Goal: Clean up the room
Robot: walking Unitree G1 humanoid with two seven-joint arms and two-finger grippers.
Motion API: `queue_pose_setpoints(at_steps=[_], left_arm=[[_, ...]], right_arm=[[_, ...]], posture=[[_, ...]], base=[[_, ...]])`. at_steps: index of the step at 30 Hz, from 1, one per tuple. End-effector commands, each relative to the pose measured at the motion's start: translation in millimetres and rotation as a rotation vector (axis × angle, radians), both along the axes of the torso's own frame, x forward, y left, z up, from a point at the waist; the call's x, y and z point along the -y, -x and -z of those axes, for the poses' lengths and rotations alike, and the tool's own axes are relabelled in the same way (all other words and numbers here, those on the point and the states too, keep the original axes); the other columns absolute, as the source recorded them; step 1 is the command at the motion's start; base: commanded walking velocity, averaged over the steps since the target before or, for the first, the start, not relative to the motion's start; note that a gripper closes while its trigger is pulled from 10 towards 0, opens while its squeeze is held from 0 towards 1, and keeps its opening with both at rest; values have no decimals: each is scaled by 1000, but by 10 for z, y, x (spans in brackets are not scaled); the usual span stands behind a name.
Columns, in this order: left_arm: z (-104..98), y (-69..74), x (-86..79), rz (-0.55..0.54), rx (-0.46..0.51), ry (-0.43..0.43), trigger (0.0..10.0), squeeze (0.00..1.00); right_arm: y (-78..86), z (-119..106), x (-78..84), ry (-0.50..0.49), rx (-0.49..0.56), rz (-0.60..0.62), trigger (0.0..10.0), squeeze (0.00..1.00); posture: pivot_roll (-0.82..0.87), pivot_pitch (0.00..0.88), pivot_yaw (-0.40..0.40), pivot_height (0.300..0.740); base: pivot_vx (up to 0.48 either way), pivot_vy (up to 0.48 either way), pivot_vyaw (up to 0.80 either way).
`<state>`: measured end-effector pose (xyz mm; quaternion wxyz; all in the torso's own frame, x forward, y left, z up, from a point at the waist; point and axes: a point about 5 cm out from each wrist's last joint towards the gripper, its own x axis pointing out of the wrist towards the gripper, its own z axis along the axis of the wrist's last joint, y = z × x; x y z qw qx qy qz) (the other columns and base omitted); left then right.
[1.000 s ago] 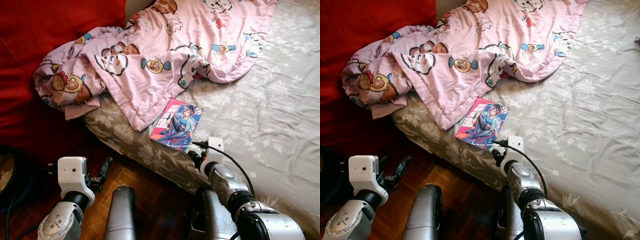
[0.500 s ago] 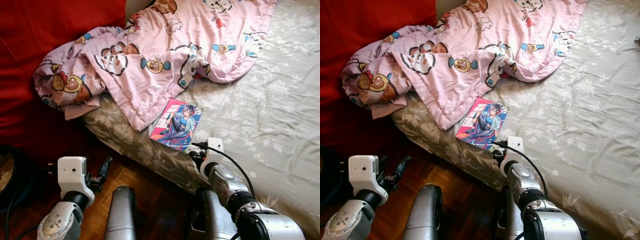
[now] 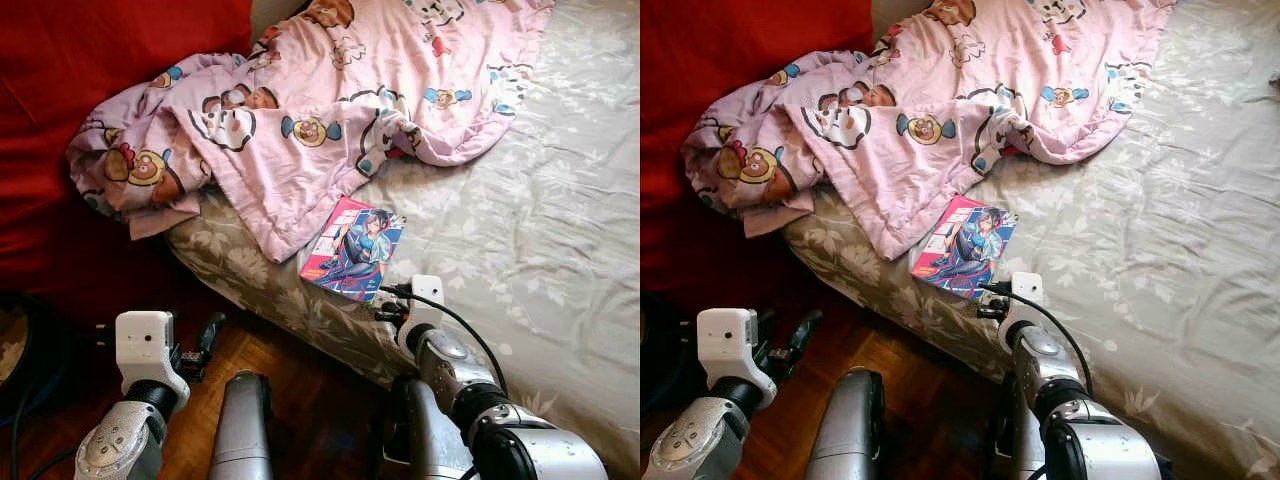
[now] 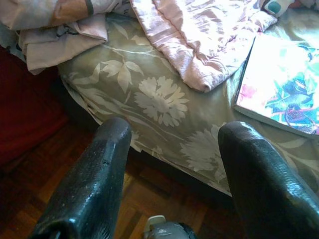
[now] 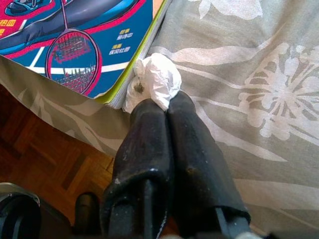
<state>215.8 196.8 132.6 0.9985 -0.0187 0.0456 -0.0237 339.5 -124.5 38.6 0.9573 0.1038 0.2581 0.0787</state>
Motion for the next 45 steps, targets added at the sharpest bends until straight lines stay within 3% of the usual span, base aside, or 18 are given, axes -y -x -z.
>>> queue_pose_setpoints(at_steps=[1, 14, 19, 23, 24, 25, 26, 27, 34, 39, 45], left_arm=[[33, 16, -20, -3, -19, -22, 10000, 0], [63, -190, -47, -35, 19, -18, 10000, 0], [92, -284, -39, -47, 38, -6, 10000, 0], [149, -320, -34, -54, 39, 2, 10000, 0], [177, -316, -42, -63, 37, 9, 10000, 0], [177, -316, -42, -63, 37, 9, 10000, 0], [197, -321, -46, -71, 34, 14, 10000, 0], [208, -322, -50, -74, 34, 15, 10000, 0], [313, -324, -61, -94, 27, 25, 10000, 0], [420, -319, -121, -130, 4, 34, 10000, 0], [720, -279, -175, -156, -85, 39, 10000, 0]], right_arm=[[57, 73, -18, 0, -23, -1, 0, 0], [5, -46, 35, -46, 117, 75, 0, 0], [71, -62, 137, -54, 201, 98, 0, 0], [215, -82, 250, -57, 269, 132, 0, 0], [312, -90, 283, -53, 289, 143, 2824, 0], [312, -90, 283, -53, 289, 143, 2824, 0], [364, -86, 308, -43, 290, 152, 7843, 0], [396, -83, 319, -40, 290, 156, 10000, 0], [519, 5, 385, -53, 251, 176, 10000, 0], [525, 98, 339, -13, 192, 134, 10000, 0], [696, 477, 373, 71, 40, 99, 10000, 0]], posture=[[222, 301, 43, 590], [182, 207, 11, 590], [151, 167, -3, 590], [119, 139, -18, 590], [111, 132, -23, 590], [111, 132, -23, 590], [101, 128, -29, 590], [99, 126, -31, 590], [93, 109, -43, 590], [96, 95, -50, 630], [99, 74, -51, 668]], base=[[0, 0, 0], [0, 0, 0], [0, 0, 0], [0, 0, 0], [0, 0, 0], [0, 0, 0], [0, 0, 0], [0, 0, 0], [0, 0, 0], [0, 0, 0], [0, 0, 0]])
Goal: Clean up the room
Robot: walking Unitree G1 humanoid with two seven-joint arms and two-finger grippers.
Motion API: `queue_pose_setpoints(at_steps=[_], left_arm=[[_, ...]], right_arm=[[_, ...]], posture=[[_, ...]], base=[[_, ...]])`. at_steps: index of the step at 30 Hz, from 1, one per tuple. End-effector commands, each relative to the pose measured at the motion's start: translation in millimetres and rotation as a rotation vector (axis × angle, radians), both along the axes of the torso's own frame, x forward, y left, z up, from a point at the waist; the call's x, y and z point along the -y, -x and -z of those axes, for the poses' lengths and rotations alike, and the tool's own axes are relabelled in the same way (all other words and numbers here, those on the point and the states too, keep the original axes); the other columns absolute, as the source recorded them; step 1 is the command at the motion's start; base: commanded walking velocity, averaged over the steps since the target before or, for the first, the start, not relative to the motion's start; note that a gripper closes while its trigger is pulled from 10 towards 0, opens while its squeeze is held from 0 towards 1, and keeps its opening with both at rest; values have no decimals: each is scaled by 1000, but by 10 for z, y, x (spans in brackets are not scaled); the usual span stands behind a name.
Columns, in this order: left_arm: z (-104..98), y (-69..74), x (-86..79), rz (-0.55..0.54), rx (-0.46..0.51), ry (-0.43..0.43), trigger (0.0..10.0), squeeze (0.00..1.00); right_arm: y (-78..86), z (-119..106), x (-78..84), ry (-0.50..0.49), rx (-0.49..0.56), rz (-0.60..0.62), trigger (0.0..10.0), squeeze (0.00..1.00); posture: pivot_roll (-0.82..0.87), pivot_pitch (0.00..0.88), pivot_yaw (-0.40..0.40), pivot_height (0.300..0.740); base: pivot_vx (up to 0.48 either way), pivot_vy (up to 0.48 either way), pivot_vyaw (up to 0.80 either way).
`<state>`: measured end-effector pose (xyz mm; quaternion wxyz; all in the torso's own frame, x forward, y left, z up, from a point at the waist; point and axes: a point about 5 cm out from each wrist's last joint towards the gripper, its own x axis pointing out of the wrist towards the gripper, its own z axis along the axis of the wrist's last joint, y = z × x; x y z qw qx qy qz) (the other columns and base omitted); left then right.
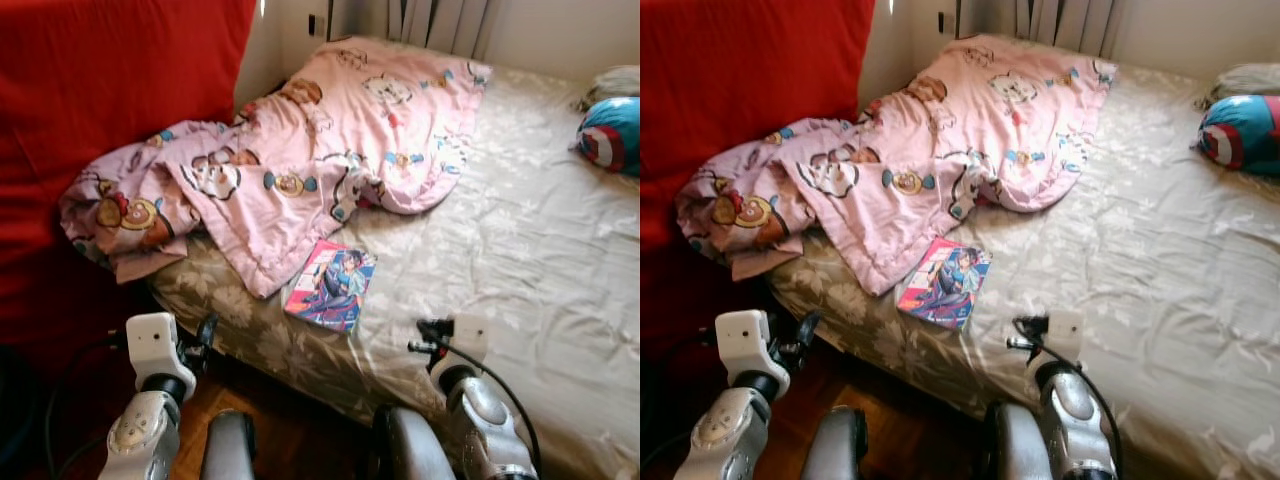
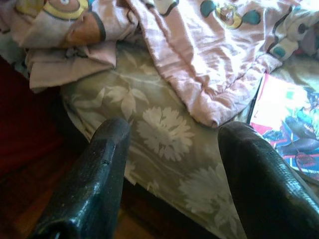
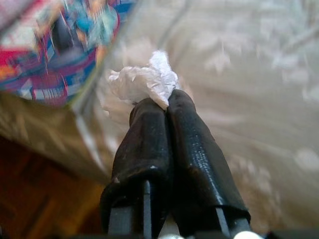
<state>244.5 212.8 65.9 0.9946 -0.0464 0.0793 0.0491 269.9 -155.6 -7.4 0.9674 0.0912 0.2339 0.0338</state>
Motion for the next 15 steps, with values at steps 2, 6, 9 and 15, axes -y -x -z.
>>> queue_pose_setpoints(at_steps=[2, 6, 9, 15], left_arm=[[160, 25, -45, -21, -49, 8, 10000, 0], [401, 80, -108, -9, -138, -15, 10000, 0], [602, 149, -110, 13, -217, -20, 10000, 0], [918, 239, -68, 37, -365, -13, 10000, 0]], right_arm=[[57, 91, 81, 27, -37, 13, 10000, 0], [178, 243, 153, 78, -112, 38, 10000, 0], [260, 334, 193, 90, -157, 50, 10000, 0], [384, 450, 255, 129, -237, 64, 10000, 0]], posture=[[101, 70, -51, 677], [101, 58, -52, 697], [93, 47, -50, 715], [96, 30, -55, 740]], base=[[0, 0, 0], [0, 0, 0], [0, 0, 0], [0, 0, 0]])
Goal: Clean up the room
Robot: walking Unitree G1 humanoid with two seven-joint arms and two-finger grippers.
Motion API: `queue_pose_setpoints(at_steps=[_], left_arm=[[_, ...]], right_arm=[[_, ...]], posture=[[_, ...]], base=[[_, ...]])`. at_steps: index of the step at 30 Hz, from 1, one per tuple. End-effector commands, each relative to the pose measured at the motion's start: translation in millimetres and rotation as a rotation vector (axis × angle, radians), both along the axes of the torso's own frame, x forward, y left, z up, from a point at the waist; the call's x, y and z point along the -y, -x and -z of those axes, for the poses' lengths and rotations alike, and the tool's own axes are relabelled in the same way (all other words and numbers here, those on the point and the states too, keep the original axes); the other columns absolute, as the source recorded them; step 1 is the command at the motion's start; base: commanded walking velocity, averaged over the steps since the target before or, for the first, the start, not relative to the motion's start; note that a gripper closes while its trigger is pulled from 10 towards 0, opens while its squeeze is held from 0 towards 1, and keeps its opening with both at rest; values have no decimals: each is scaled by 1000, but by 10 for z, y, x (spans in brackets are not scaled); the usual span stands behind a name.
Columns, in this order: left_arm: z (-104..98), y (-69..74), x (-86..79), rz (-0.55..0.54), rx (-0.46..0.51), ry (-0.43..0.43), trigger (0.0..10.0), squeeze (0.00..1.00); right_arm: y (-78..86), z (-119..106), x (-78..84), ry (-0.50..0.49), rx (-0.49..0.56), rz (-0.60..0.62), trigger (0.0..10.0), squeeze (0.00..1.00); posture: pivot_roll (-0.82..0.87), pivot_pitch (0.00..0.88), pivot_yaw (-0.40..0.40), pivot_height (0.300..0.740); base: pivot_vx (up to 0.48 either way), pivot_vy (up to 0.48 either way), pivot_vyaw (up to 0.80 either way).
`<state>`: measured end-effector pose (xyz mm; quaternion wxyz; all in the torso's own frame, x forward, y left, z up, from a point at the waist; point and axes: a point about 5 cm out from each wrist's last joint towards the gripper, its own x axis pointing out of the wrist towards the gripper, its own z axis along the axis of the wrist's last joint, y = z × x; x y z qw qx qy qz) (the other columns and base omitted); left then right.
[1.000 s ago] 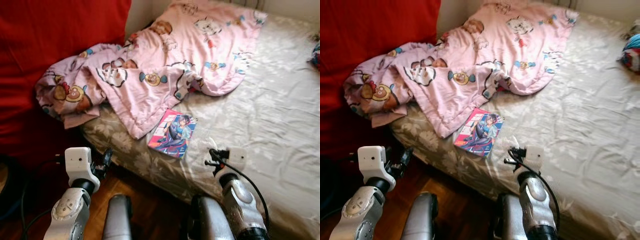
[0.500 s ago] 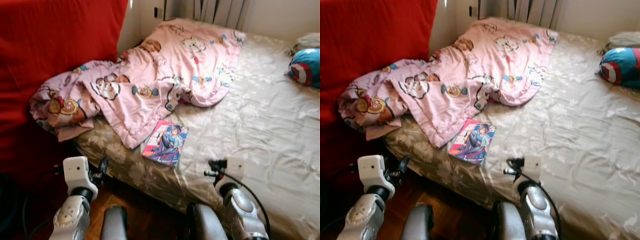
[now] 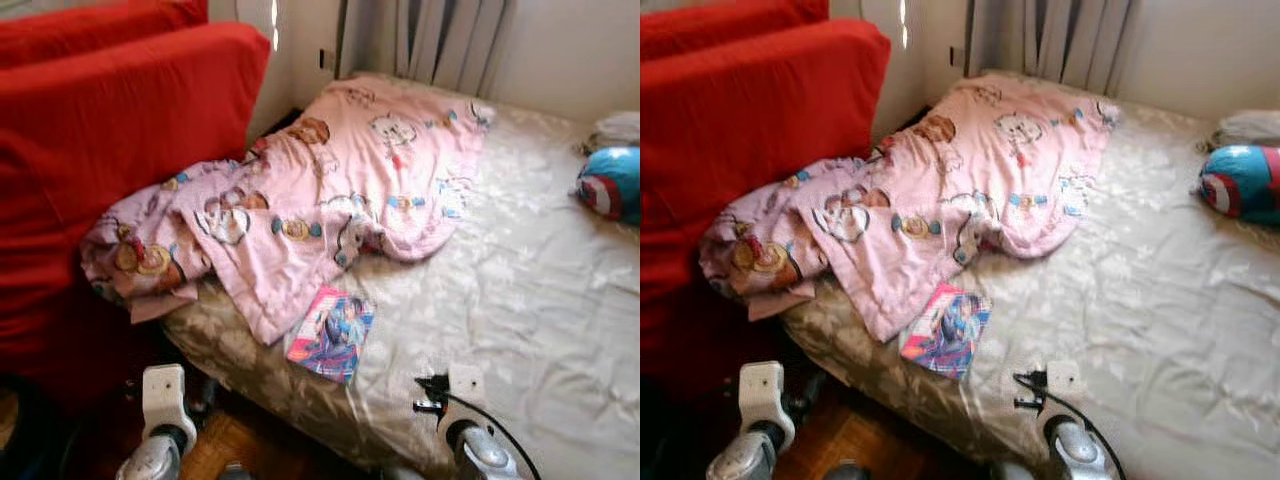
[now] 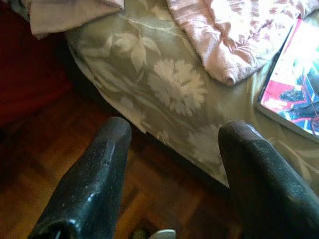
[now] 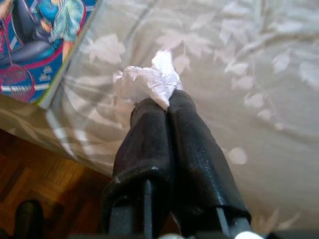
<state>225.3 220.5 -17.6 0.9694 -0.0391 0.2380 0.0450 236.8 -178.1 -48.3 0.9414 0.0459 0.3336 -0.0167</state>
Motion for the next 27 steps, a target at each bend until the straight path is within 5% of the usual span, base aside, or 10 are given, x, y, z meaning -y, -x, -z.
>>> queue_pose_setpoints(at_steps=[1, 3, 9, 20, 27], left_arm=[[83, 47, 9, 18, -44, -14, 10000, 0], [297, 164, 37, 6, -167, -9, 10000, 0], [524, 377, 40, -10, -325, -28, 10000, 0], [605, 494, -14, -54, -378, -31, 10000, 0], [675, 596, 52, -54, -425, -32, 10000, 0]], right_arm=[[53, 41, 30, 16, -25, 7, 10000, 0], [164, 126, 41, 26, -81, 11, 10000, 0], [315, 236, 34, 19, -165, 28, 10000, 0], [492, 339, -44, 3, -215, 19, 10000, 0], [556, 369, -49, 11, -229, 16, 10000, 0]], posture=[[96, 30, -55, 740], [92, 25, -55, 740], [92, 12, -51, 740], [81, 0, -30, 740], [83, 0, -31, 740]], base=[[0, 0, 0], [0, 0, 0], [0, 0, 0], [0, 0, 0], [0, 0, 754]])
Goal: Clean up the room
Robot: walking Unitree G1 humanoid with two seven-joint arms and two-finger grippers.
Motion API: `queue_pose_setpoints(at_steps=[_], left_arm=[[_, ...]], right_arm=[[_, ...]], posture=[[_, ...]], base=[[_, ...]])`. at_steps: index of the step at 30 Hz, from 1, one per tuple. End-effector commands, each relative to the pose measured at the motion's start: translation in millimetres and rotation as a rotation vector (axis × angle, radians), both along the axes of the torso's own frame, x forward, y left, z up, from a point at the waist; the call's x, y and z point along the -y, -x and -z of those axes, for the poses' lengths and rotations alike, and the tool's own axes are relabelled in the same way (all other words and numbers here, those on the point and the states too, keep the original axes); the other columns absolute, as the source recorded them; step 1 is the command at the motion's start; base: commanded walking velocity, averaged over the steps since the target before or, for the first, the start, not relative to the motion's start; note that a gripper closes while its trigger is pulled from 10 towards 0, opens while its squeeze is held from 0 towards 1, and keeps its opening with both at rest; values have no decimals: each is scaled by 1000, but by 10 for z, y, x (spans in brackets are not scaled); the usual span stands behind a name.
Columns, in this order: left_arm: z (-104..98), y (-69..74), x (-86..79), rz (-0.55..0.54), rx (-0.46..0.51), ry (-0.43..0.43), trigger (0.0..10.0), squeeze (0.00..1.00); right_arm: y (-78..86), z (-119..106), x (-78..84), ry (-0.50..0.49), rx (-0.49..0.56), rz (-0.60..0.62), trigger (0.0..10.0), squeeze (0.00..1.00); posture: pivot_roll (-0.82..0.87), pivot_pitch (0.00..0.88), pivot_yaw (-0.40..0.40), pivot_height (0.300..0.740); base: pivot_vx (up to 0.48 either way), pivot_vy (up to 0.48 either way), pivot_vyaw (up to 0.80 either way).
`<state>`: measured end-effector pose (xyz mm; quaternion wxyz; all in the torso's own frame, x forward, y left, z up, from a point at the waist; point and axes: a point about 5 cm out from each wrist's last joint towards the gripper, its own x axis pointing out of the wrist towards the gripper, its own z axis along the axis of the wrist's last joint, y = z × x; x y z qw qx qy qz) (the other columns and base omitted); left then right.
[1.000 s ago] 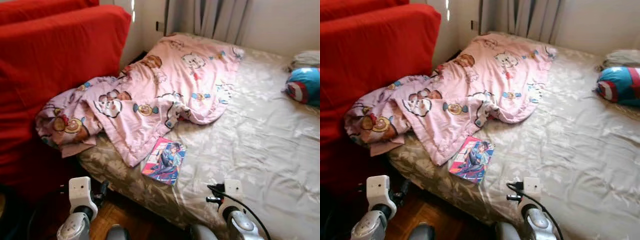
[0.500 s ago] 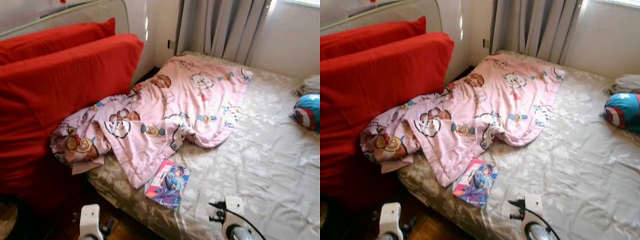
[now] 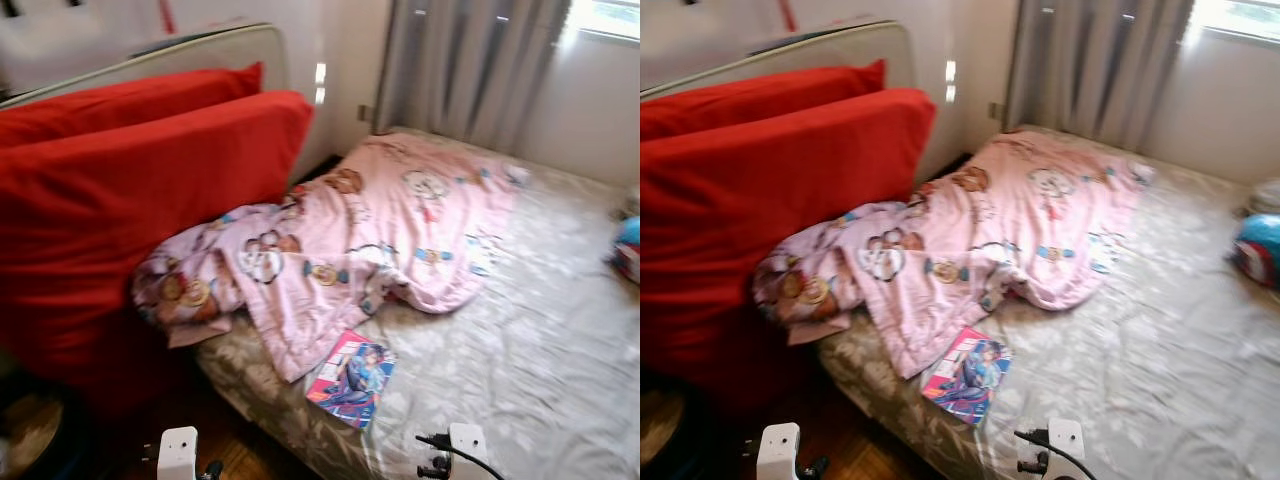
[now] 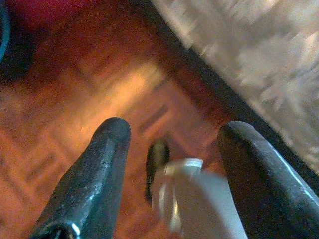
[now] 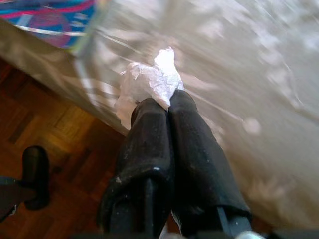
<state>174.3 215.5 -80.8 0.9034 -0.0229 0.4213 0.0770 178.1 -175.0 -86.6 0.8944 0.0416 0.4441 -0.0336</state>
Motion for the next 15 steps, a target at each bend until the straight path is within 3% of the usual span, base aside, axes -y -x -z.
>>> queue_pose_setpoints(at_steps=[1, 6, 13, 15], left_arm=[[58, 105, 24, -4, -41, -7, 10000, 0], [78, 116, 86, -1, -57, -4, 10000, 0], [83, 79, 158, -7, -75, -1, 10000, 0], [76, 85, 108, -9, -70, -6, 10000, 0]], right_arm=[[-25, -11, -21, 0, 10, -10, 10000, 0], [-26, -10, -25, -2, 8, -11, 10000, 0], [-54, -17, -82, -23, 11, 13, 10000, 0], [-49, -13, -95, -29, 8, 19, 10000, 0]], posture=[[87, 0, -31, 740], [90, 0, -31, 740], [99, 21, -22, 740], [98, 27, -18, 740]], base=[[0, 0, 800], [0, 0, 800], [0, 0, 0], [0, 0, 0]])
